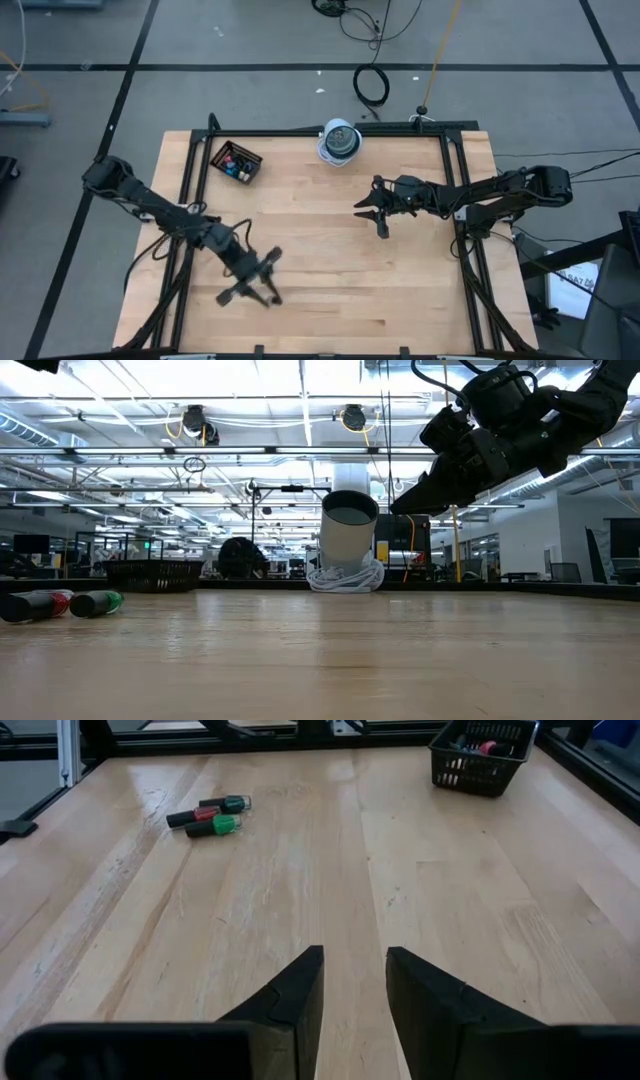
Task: Pick & Place Nail Polish
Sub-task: Put the white nail polish bottle into the black basket
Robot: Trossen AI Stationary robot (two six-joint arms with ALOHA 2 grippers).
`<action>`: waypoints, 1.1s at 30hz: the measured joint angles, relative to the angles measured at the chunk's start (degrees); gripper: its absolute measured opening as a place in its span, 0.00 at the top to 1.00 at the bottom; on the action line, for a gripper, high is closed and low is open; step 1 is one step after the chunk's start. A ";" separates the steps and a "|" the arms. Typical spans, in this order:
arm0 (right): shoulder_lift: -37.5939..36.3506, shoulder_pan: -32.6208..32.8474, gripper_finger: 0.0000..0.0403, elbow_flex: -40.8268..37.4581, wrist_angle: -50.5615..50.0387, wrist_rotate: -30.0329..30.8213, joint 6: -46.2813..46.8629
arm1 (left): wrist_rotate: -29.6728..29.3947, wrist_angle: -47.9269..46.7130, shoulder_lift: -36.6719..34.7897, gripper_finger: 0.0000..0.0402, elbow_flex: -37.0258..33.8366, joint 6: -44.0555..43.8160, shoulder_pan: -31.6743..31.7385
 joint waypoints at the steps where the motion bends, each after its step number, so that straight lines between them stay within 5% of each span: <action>1: 0.00 0.00 0.75 0.00 0.00 0.00 -0.02 | 1.55 0.80 0.00 0.77 0.00 -0.52 -0.65; 9: 0.00 0.00 0.75 0.00 0.02 0.00 -0.07 | 1.89 4.79 -0.02 0.75 0.00 1.49 -3.59; 16: 0.00 0.00 0.75 0.00 0.00 0.00 -0.02 | -6.76 1.36 -0.09 0.76 0.07 8.02 -4.36; 24: 0.00 0.00 0.75 0.00 -0.02 0.00 0.00 | -36.21 -10.13 -0.09 0.77 0.09 19.27 -3.94; 30: 0.00 0.00 0.75 0.00 -0.02 0.00 0.02 | -58.29 -23.27 -0.09 0.77 0.09 16.53 0.88; 33: 0.00 0.00 0.75 -0.01 -0.02 0.00 0.31 | -63.61 -30.83 -1.92 0.77 0.07 13.95 5.62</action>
